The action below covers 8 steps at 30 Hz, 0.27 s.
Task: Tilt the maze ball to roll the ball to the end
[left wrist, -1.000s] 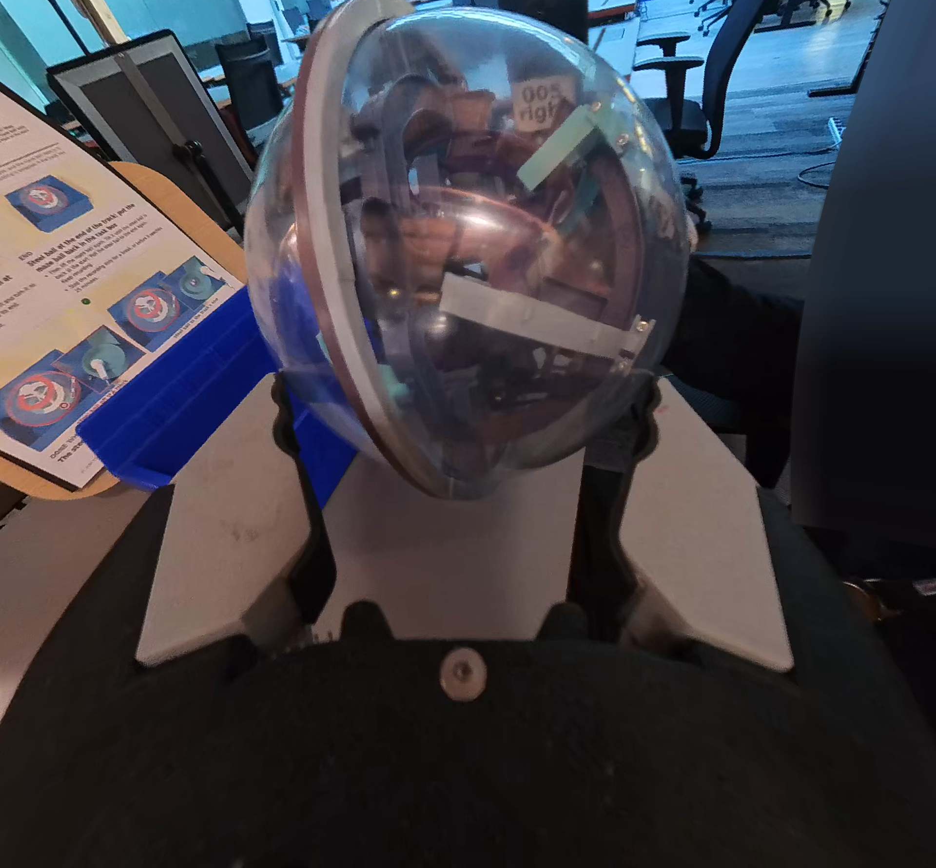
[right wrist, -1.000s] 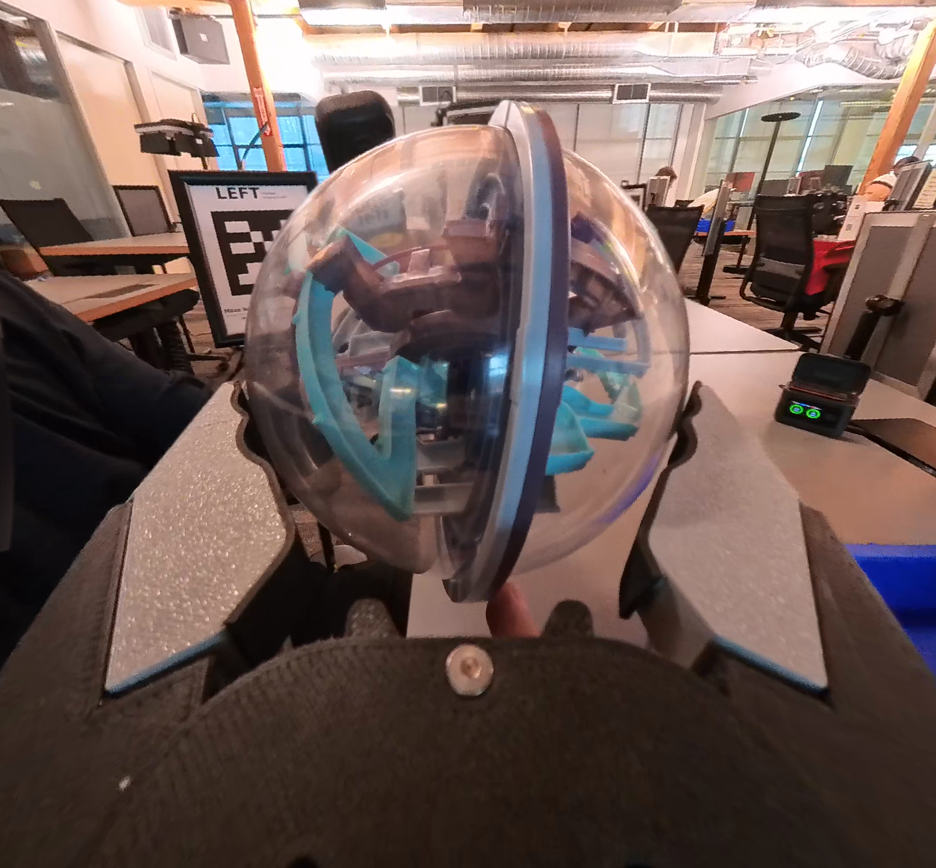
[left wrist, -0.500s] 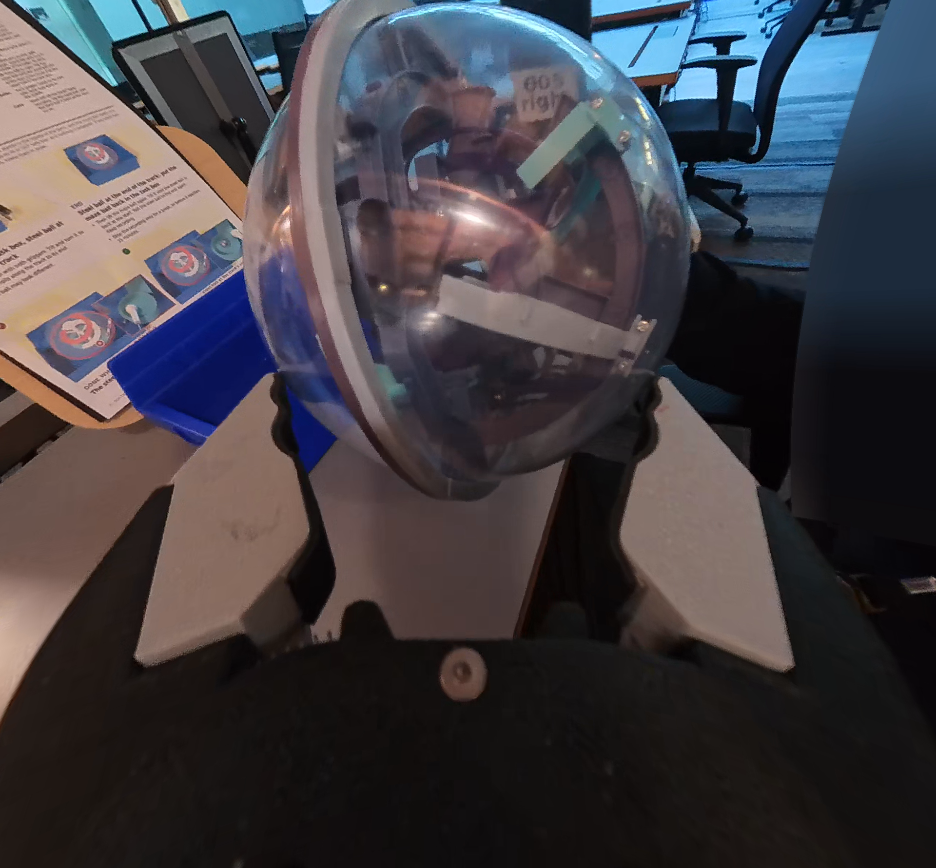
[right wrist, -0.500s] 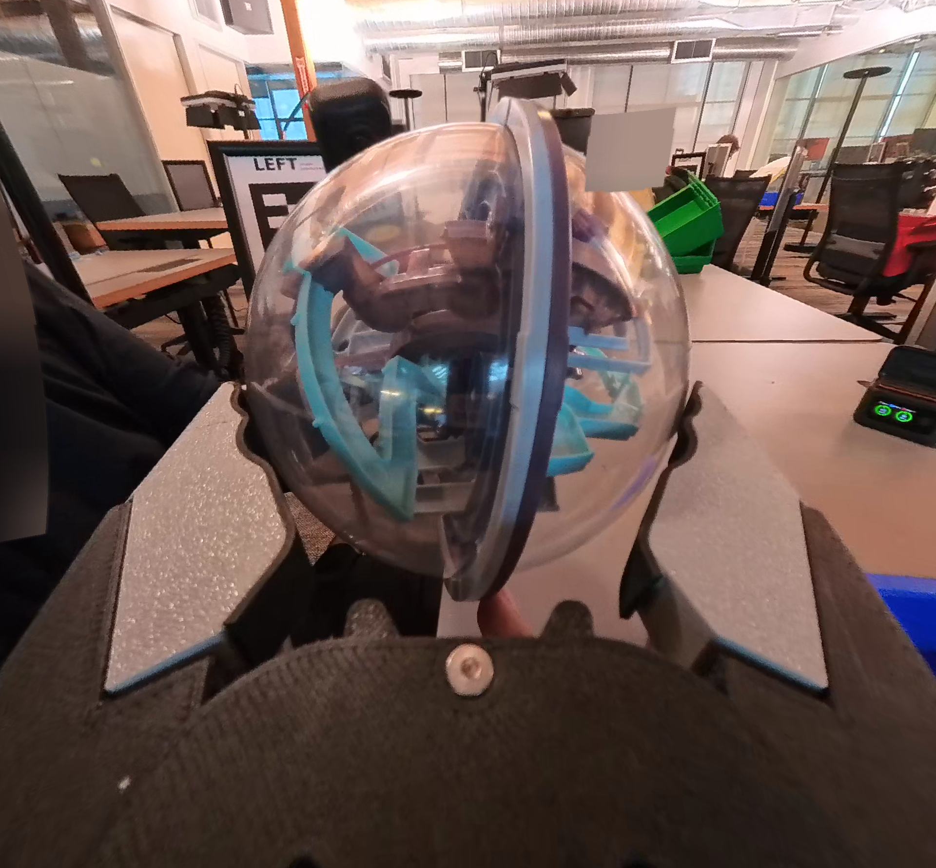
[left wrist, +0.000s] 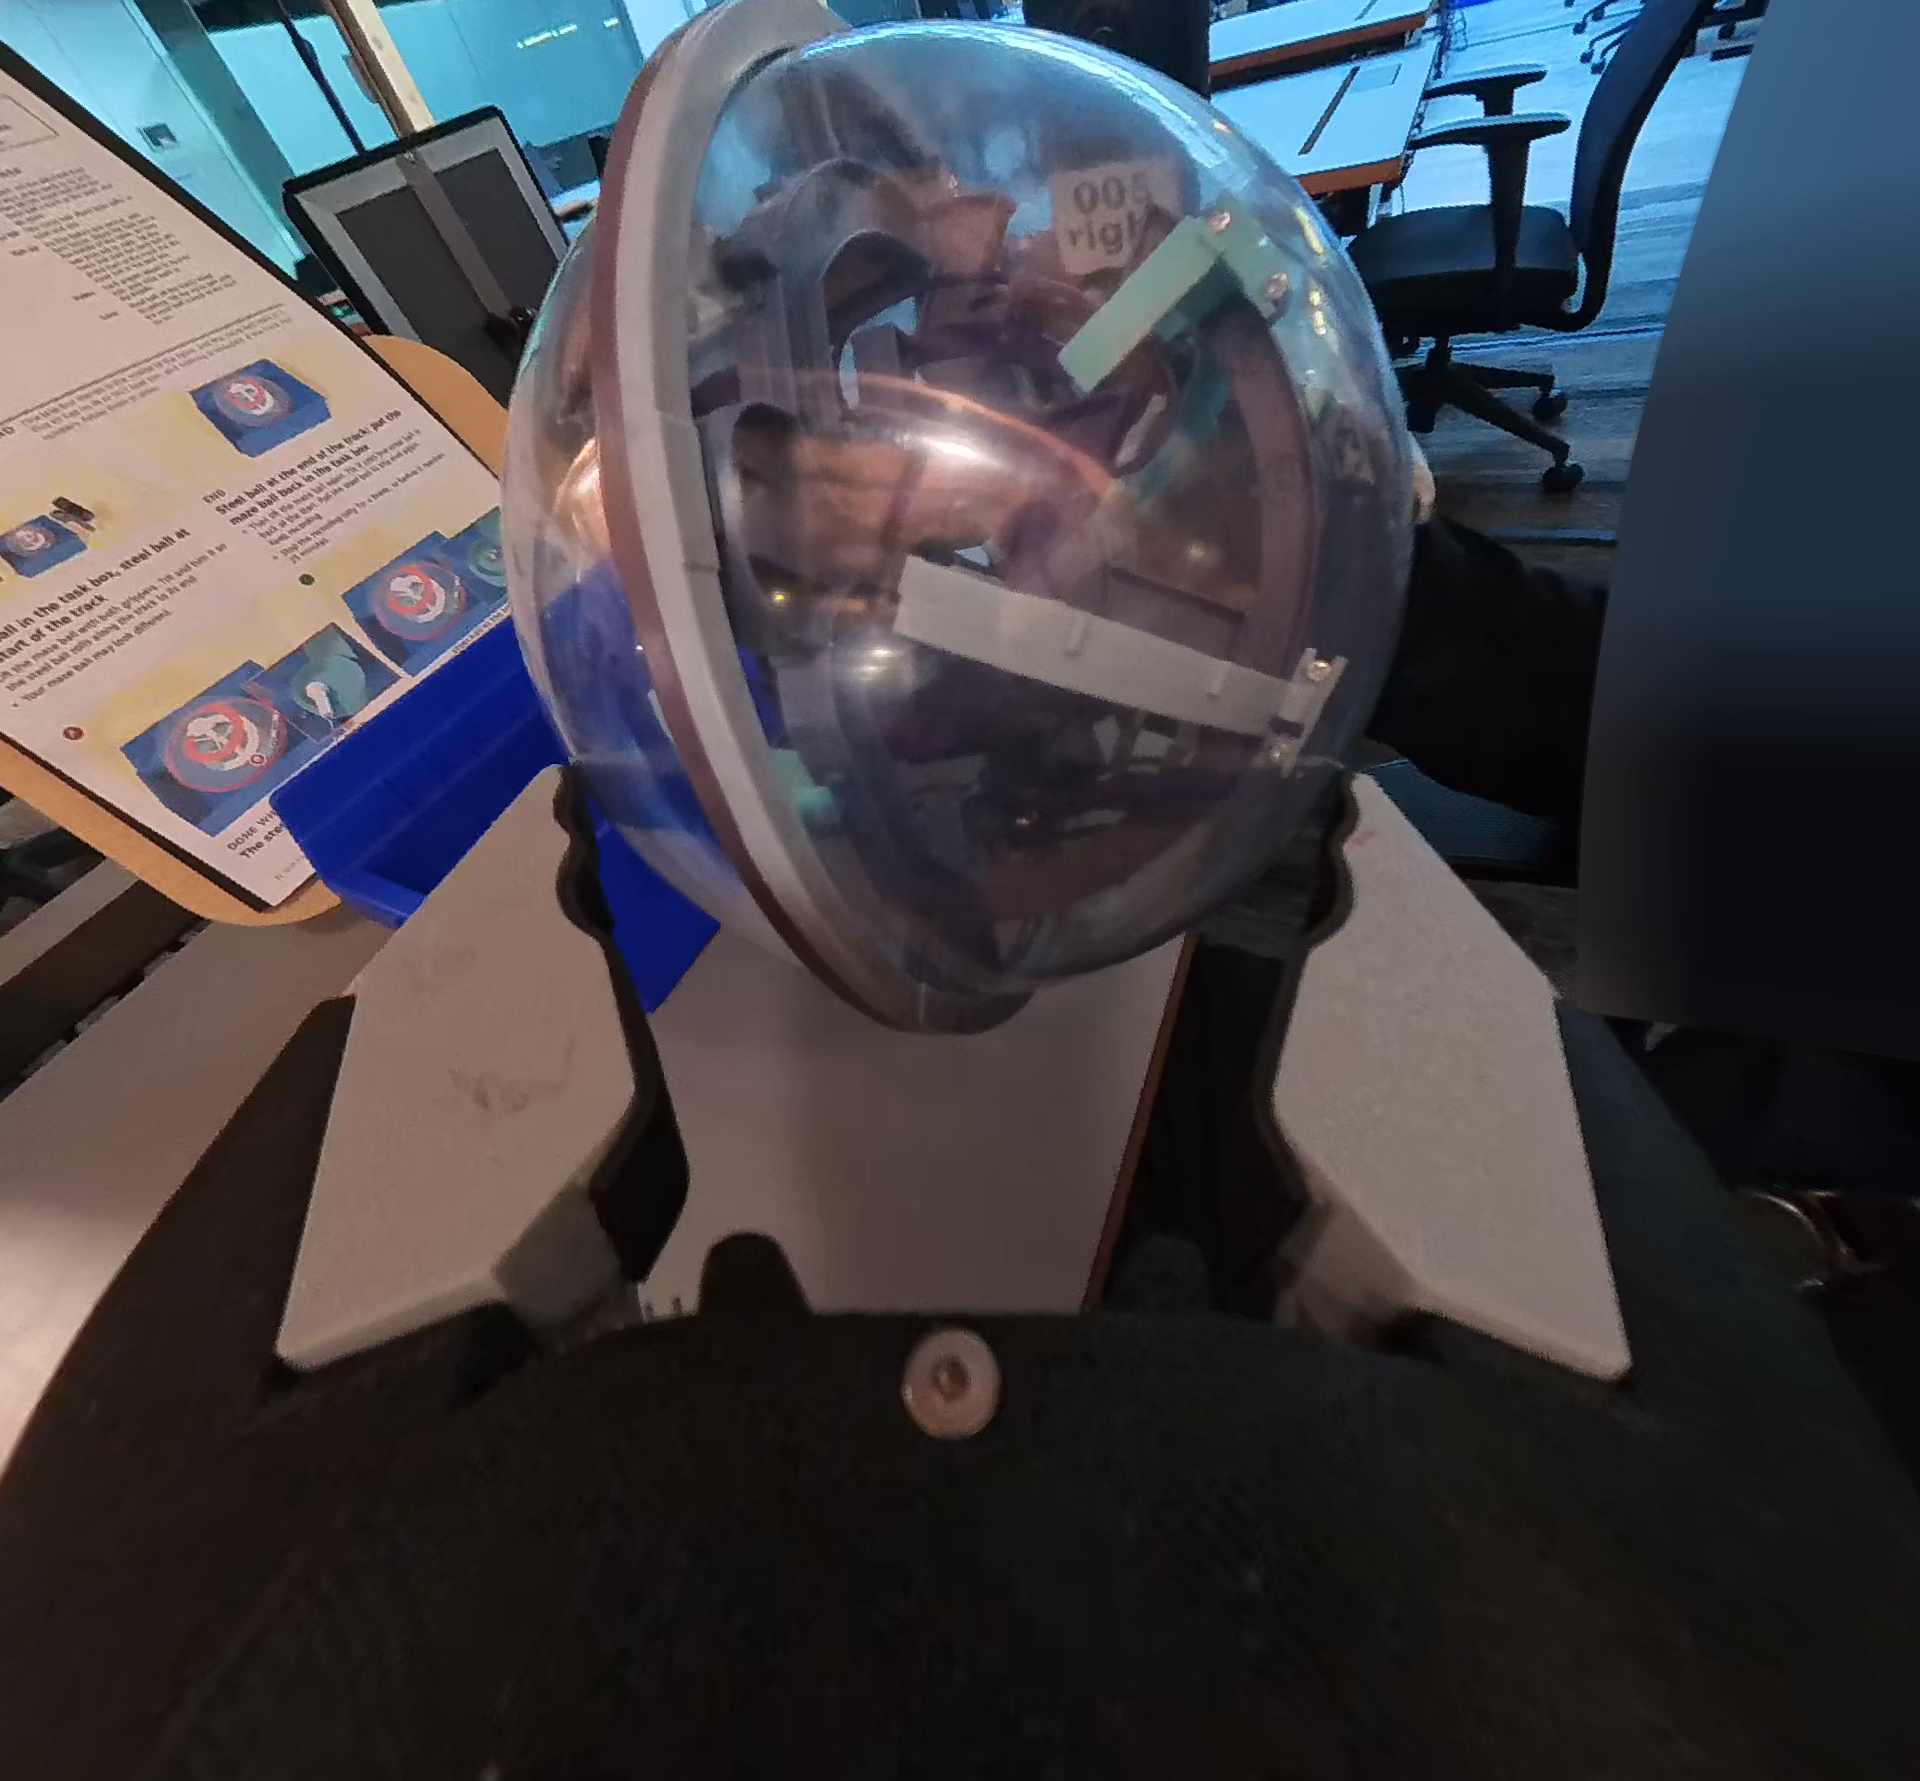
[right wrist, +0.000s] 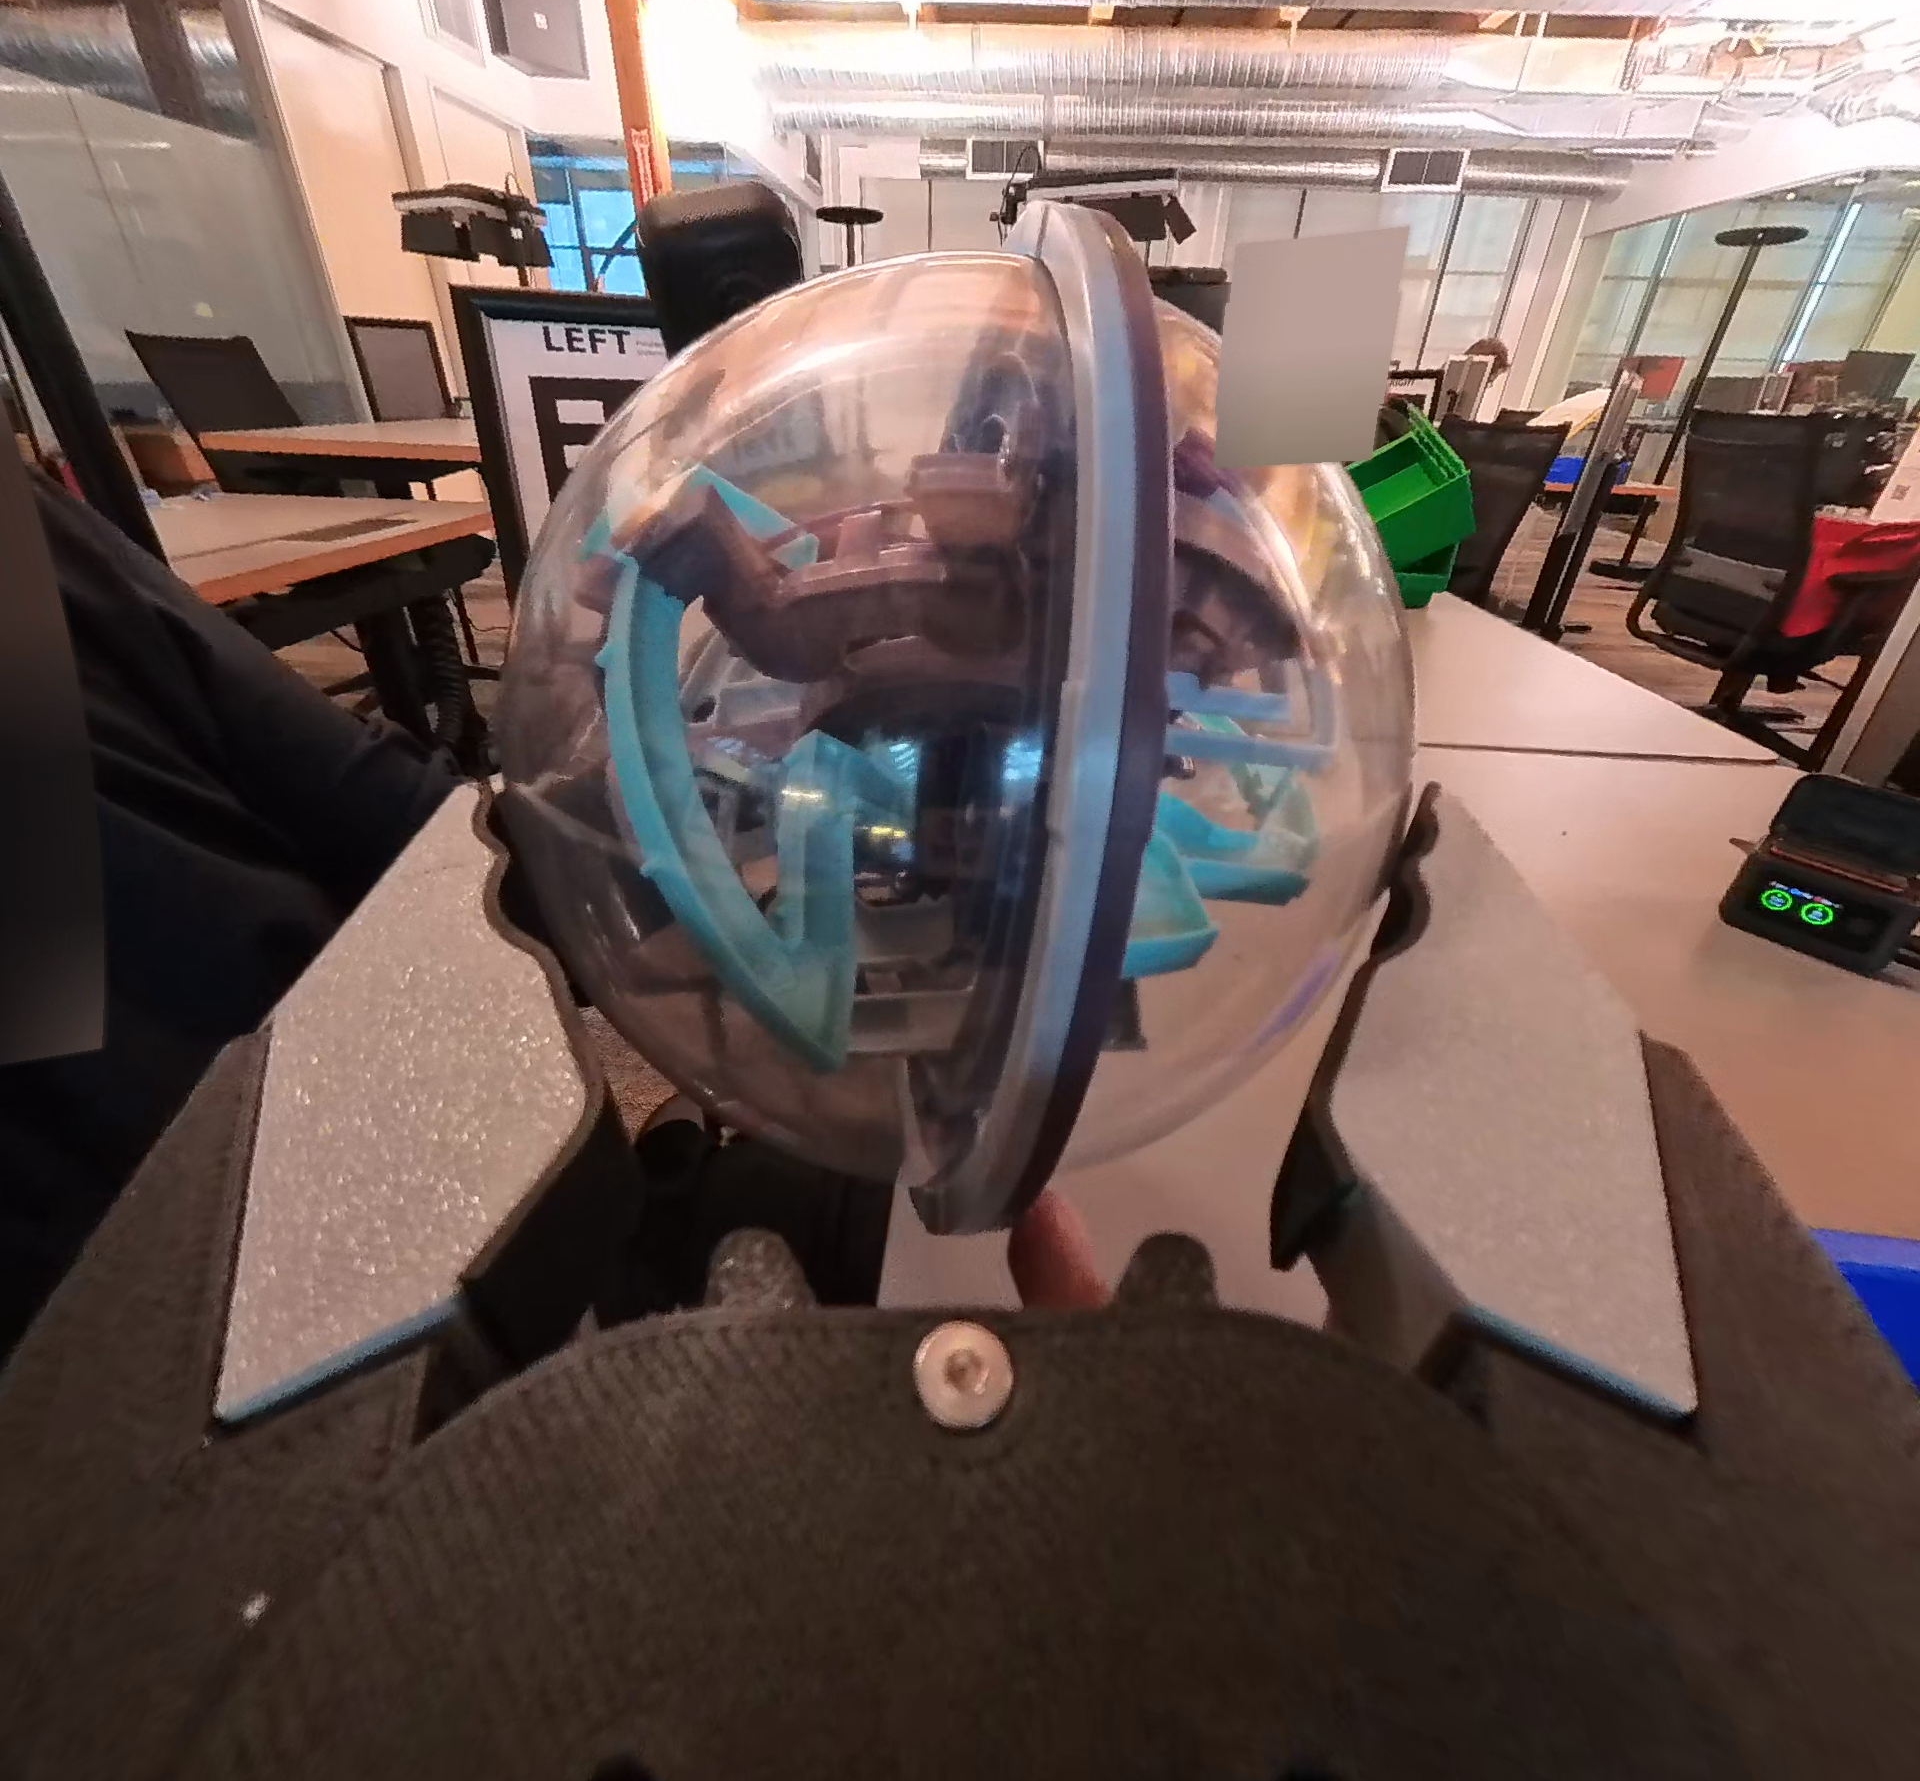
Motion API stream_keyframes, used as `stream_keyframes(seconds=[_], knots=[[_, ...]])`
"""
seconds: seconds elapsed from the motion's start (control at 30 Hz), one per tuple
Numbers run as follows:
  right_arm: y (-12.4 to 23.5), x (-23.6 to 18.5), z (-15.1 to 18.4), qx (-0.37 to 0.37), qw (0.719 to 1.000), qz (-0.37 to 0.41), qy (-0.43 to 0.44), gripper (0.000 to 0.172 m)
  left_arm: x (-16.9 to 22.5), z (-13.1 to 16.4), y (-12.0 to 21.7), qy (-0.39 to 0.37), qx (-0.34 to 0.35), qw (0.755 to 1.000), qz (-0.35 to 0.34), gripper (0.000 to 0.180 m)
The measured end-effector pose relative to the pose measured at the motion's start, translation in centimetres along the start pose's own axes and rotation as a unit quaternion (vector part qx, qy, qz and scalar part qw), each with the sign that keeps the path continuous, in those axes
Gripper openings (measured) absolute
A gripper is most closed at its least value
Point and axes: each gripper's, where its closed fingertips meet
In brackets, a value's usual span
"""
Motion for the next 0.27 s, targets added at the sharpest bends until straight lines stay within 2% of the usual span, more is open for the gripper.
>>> stream_keyframes(seconds=[0.27], knots=[[0.19, 0.00, 0.05, 0.002, 1.000, -0.002, 0.015, 0.157, -0.01, -0.08, -0.19, -0.017, 0.003, 1.000, -0.005, 0.134]])
Point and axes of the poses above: each gripper's, where its closed fingertips meet, y back along the fingers, z out of its underside, x = y × z across the jaws, and after that the axes turned 2 degrees about -z, right-handed
